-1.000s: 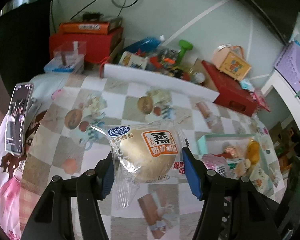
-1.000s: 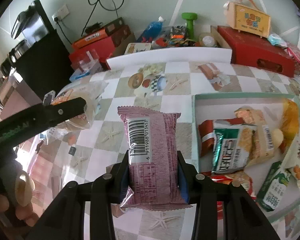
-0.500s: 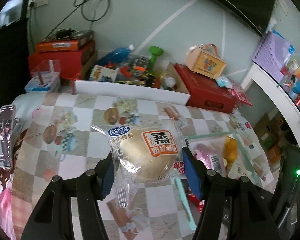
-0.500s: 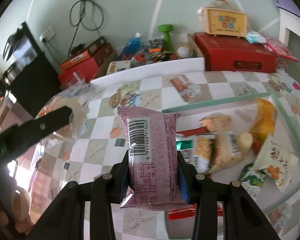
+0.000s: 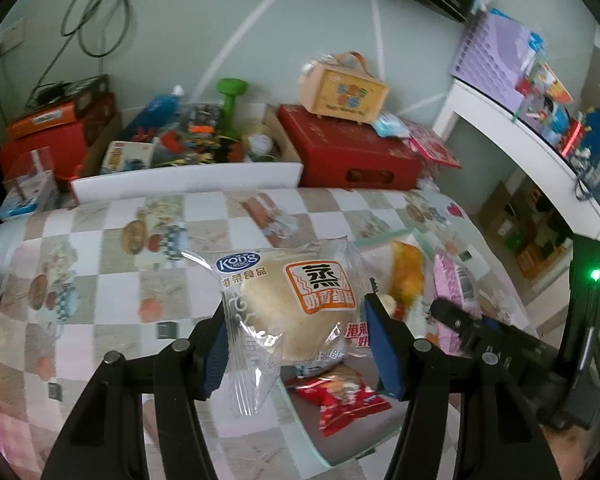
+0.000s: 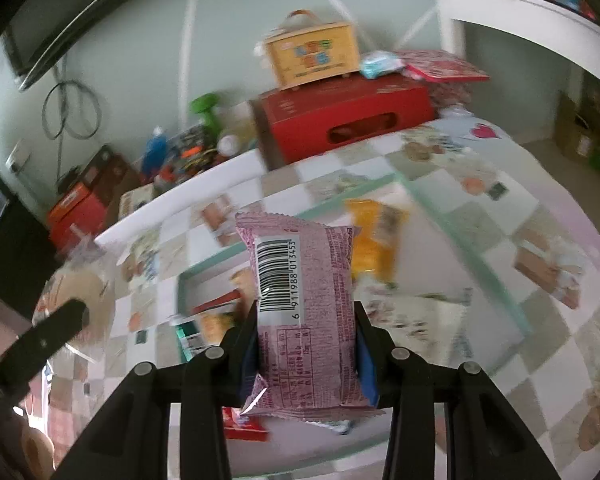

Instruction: Organize snacks

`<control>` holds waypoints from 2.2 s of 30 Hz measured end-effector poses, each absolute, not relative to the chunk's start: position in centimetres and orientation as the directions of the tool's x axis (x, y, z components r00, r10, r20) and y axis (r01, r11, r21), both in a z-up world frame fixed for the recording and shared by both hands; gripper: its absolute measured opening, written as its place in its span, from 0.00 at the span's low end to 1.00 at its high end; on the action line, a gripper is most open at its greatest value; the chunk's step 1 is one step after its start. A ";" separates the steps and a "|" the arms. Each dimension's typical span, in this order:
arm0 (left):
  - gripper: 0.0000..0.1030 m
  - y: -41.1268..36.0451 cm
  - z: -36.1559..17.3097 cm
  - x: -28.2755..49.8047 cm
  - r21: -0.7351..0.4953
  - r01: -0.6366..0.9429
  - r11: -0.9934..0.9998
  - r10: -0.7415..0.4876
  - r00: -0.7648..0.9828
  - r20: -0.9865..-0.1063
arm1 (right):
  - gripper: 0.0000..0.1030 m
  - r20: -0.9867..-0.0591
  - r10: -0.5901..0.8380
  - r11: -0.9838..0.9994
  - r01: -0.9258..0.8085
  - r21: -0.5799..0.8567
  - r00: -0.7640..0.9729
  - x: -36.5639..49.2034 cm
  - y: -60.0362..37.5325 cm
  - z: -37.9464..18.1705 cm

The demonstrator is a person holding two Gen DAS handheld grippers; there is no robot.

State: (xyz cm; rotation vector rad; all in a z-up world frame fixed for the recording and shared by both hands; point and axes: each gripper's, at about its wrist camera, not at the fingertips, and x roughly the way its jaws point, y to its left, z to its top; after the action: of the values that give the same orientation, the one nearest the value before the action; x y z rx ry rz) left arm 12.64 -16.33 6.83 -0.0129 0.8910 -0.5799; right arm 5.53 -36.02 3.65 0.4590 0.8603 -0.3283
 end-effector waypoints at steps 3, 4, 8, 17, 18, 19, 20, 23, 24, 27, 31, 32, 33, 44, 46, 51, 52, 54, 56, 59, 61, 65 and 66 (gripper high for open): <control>0.61 -18.1 6.3 12.2 -0.238 0.500 0.833 -0.489 0.463 -0.740 | 0.42 -0.788 -0.106 0.837 0.483 0.258 0.606 4.8 -37.4 3.6; 0.61 -18.4 6.2 12.1 -0.236 0.507 0.829 -0.490 0.457 -0.742 | 0.42 -0.790 -0.109 0.832 0.490 0.259 0.603 4.8 -37.7 3.4; 0.61 -20.1 5.2 11.7 -0.222 0.531 0.818 -0.485 0.429 -0.762 | 0.42 -0.799 -0.097 0.830 0.491 0.264 0.594 4.8 -37.9 2.8; 0.61 -21.6 3.0 11.8 -0.204 0.533 0.821 -0.454 0.394 -0.799 | 0.42 -0.807 -0.064 0.839 0.469 0.275 0.587 5.5 -37.4 1.9; 0.61 -21.8 2.8 11.7 -0.202 0.535 0.820 -0.452 0.391 -0.802 | 0.42 -0.811 -0.059 0.840 0.468 0.276 0.583 5.6 -37.4 1.7; 0.61 -21.9 2.7 11.7 -0.199 0.537 0.820 -0.451 0.390 -0.803 | 0.42 -0.813 -0.056 0.840 0.467 0.275 0.579 5.7 -37.4 1.5; 0.61 -22.1 2.5 11.7 -0.196 0.539 0.819 -0.448 0.388 -0.805 | 0.42 -0.815 -0.054 0.840 0.467 0.275 0.576 5.7 -37.3 1.4; 0.61 -22.5 2.2 11.7 -0.191 0.543 0.818 -0.442 0.381 -0.812 | 0.42 -0.820 -0.046 0.842 0.463 0.275 0.571 5.9 -37.3 1.1; 0.61 -22.6 2.0 11.7 -0.188 0.541 0.820 -0.438 0.381 -0.814 | 0.42 -0.822 -0.050 0.842 0.466 0.271 0.567 5.9 -37.2 1.0; 0.62 -22.7 1.7 11.9 -0.186 0.540 0.821 -0.433 0.375 -0.820 | 0.42 -0.826 -0.048 0.841 0.468 0.270 0.562 5.9 -37.4 0.8; 0.62 -22.6 1.5 11.9 -0.190 0.536 0.823 -0.431 0.371 -0.823 | 0.42 -0.828 -0.043 0.840 0.469 0.273 0.558 6.0 -37.5 0.6; 0.63 -22.6 1.5 11.9 -0.193 0.534 0.823 -0.431 0.368 -0.823 | 0.42 -0.829 -0.041 0.839 0.470 0.274 0.558 6.1 -37.5 0.6; 0.63 -22.5 1.6 11.9 -0.201 0.531 0.823 -0.436 0.363 -0.824 | 0.42 -0.829 -0.040 0.838 0.470 0.276 0.558 6.0 -37.6 0.5; 0.69 -20.0 3.0 11.3 -0.219 0.492 0.842 -0.436 0.384 -0.814 | 0.45 -0.839 -0.032 0.844 0.464 0.269 0.544 6.3 -37.3 0.3; 0.79 -18.9 2.9 11.3 -0.198 0.466 0.862 -0.406 0.402 -0.820 | 0.53 -0.836 -0.027 0.845 0.460 0.273 0.548 6.3 -37.1 0.3; 0.90 -15.2 2.3 11.6 -0.155 0.370 0.916 -0.320 0.441 -0.838 | 0.69 -0.838 -0.030 0.866 0.432 0.250 0.544 6.2 -36.1 0.8; 0.91 -14.5 2.2 11.6 -0.153 0.351 0.924 -0.309 0.448 -0.839 | 0.73 -0.841 -0.035 0.871 0.428 0.239 0.539 6.1 -35.7 0.9; 0.99 -12.9 2.0 11.4 -0.144 0.309 0.940 -0.282 0.470 -0.837 | 0.80 -0.844 -0.041 0.882 0.416 0.222 0.535 5.8 -35.1 1.1; 0.99 -11.6 1.8 10.9 -0.112 0.276 0.955 -0.240 0.492 -0.837 | 0.87 -0.847 -0.041 0.895 0.397 0.205 0.530 5.5 -34.3 1.3; 0.99 -10.2 1.4 10.2 -0.063 0.249 0.967 -0.185 0.509 -0.841 | 1.00 -0.852 -0.050 0.911 0.373 0.175 0.521 5.0 -33.2 1.4; 0.99 -9.0 1.2 9.6 -0.046 0.219 0.975 -0.155 0.511 -0.845 | 1.00 -0.854 -0.047 0.925 0.344 0.158 0.518 4.4 -32.2 1.4; 0.99 -7.2 0.9 8.2 -0.030 0.174 0.984 -0.116 0.510 -0.852 | 1.00 -0.869 -0.059 0.944 0.310 0.112 0.492 3.0 -30.6 1.4; 0.99 -6.8 0.8 7.8 -0.016 0.155 0.988 -0.094 0.512 -0.854 | 1.00 -0.869 -0.058 0.947 0.303 0.108 0.491 2.7 -30.3 1.4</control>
State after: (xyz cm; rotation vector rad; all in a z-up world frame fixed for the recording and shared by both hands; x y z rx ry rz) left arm 7.80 -6.76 0.83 0.0647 1.0226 -0.1499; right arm 2.66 -30.30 1.37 0.2612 1.0368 -0.2224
